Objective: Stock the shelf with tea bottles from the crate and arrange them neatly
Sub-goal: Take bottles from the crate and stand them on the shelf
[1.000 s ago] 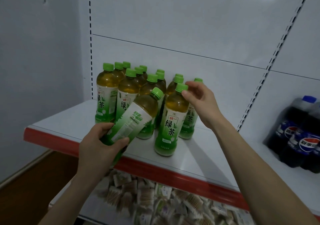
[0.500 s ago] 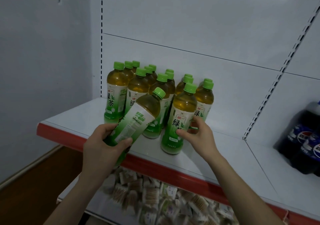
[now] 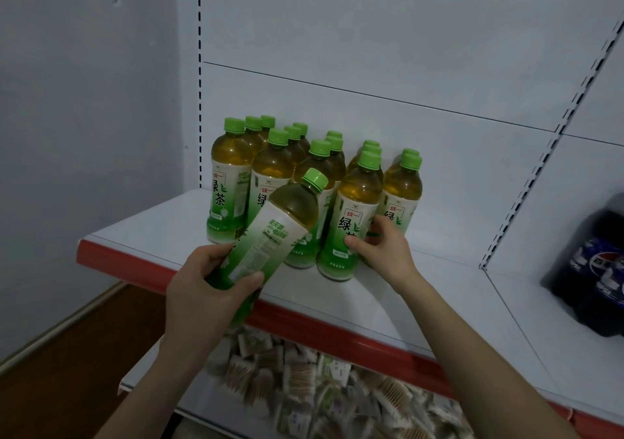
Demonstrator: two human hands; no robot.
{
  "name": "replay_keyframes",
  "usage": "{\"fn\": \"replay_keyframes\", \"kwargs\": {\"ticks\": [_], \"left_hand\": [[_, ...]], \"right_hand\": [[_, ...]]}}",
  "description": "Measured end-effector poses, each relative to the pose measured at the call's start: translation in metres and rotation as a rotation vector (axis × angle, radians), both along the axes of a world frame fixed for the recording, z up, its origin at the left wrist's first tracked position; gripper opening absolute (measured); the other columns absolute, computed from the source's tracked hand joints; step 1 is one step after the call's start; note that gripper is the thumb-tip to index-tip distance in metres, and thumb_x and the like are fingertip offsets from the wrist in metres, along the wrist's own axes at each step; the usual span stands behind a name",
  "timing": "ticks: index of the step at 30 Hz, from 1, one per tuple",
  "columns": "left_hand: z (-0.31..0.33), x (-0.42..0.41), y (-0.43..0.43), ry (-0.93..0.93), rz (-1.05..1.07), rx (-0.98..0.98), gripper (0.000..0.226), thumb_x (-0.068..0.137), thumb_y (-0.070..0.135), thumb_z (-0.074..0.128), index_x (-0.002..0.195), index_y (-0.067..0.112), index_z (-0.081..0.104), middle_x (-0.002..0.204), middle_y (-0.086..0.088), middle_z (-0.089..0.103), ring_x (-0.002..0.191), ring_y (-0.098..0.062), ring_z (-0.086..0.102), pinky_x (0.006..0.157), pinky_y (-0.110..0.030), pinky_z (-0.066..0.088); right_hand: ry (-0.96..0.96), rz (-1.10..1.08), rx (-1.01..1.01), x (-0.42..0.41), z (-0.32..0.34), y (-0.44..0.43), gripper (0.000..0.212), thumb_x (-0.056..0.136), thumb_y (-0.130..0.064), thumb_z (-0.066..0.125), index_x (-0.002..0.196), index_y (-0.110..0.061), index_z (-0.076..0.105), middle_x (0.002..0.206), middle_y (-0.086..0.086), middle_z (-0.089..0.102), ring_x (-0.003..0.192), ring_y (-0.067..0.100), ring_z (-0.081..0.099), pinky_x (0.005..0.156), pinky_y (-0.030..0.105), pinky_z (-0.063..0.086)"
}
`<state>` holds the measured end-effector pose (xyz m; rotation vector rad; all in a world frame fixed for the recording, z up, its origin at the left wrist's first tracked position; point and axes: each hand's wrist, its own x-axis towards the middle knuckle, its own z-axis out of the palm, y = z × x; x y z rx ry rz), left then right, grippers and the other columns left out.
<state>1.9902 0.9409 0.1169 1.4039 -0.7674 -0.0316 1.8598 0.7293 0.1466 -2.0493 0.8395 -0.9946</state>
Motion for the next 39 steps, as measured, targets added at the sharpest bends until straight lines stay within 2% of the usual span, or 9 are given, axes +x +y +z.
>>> {"fn": "replay_keyframes", "kwargs": {"ticks": [5,11,14,17,22,25,31,34,39], "left_hand": [[0.005,-0.014,-0.01,0.087,-0.08,-0.031,0.044,0.063,0.003,0.08,0.1,0.012,0.059,0.095,0.007,0.064,0.091,-0.006,0.061,0.078,-0.024,0.051],[0.02,-0.049,-0.039,0.087,-0.126,-0.098,0.043,0.064,0.009,0.081,0.092,0.027,0.055,0.095,0.012,0.063,0.089,0.003,0.06,0.076,-0.012,0.05],[0.025,-0.067,-0.051,0.052,-0.156,-0.12,0.043,0.065,0.008,0.08,0.093,0.027,0.053,0.089,0.016,0.059,0.077,0.015,0.056,0.064,-0.002,0.044],[0.026,-0.071,-0.058,0.004,-0.238,-0.086,0.037,0.069,0.013,0.078,0.094,0.027,0.054,0.09,0.01,0.06,0.083,0.005,0.058,0.069,-0.008,0.047],[0.03,-0.048,-0.061,0.146,-0.658,0.041,0.045,0.062,0.031,0.083,0.101,0.025,0.063,0.099,0.004,0.07,0.097,-0.01,0.065,0.08,-0.022,0.054],[0.032,-0.051,-0.061,0.234,-0.946,0.143,0.033,0.065,0.027,0.08,0.096,0.028,0.068,0.097,0.006,0.074,0.092,-0.01,0.068,0.072,-0.02,0.054],[0.021,-0.075,-0.073,0.163,-0.706,-0.05,0.03,0.068,0.013,0.079,0.089,0.028,0.064,0.087,0.017,0.072,0.082,0.0,0.067,0.068,-0.015,0.053],[0.013,-0.082,-0.086,0.084,-0.613,-0.082,0.032,0.064,0.026,0.077,0.09,0.037,0.061,0.089,0.023,0.07,0.084,0.004,0.065,0.069,-0.012,0.051],[0.014,-0.078,-0.102,-0.092,-0.648,0.064,0.043,0.066,0.04,0.07,0.104,0.045,0.051,0.103,0.02,0.065,0.096,0.007,0.059,0.08,-0.015,0.049]], "right_hand": [[-0.203,-0.107,-0.103,-0.017,0.02,0.029,0.039,0.081,-0.025,0.067,0.115,-0.011,0.057,0.097,-0.009,0.062,0.086,0.004,0.058,0.073,0.012,0.048],[-0.263,0.221,0.195,-0.027,0.052,0.067,0.049,0.069,-0.043,0.061,0.11,-0.018,0.056,0.089,-0.008,0.07,0.085,0.007,0.068,0.07,0.022,0.058],[-0.379,0.175,0.229,-0.029,0.056,0.07,0.047,0.064,-0.036,0.07,0.106,-0.018,0.057,0.089,-0.004,0.071,0.08,0.008,0.069,0.069,0.027,0.059],[-0.459,0.114,0.315,-0.038,0.06,0.058,0.049,0.07,-0.022,0.072,0.114,-0.013,0.052,0.088,0.001,0.072,0.077,0.01,0.071,0.068,0.028,0.059],[-0.505,0.23,0.411,-0.058,0.064,0.037,0.092,0.04,-0.048,0.085,0.116,-0.006,0.054,0.086,0.001,0.073,0.083,0.019,0.069,0.067,0.032,0.057],[-0.5,0.366,0.429,-0.061,0.059,0.033,0.075,0.048,-0.048,0.083,0.107,-0.007,0.06,0.094,0.007,0.068,0.089,0.021,0.066,0.072,0.035,0.057],[-0.251,0.214,0.232,-0.07,0.061,0.045,0.031,0.085,-0.034,0.057,0.115,-0.028,0.057,0.105,0.001,0.068,0.097,0.015,0.065,0.084,0.035,0.055],[-0.115,0.157,0.091,-0.071,0.056,0.052,0.039,0.074,-0.03,0.07,0.102,-0.047,0.05,0.101,-0.004,0.068,0.092,0.01,0.067,0.073,0.028,0.058],[-0.276,0.112,0.152,-0.074,0.048,0.04,0.051,0.074,-0.009,0.071,0.115,-0.029,0.05,0.097,0.002,0.072,0.085,0.016,0.071,0.068,0.03,0.059]]}}
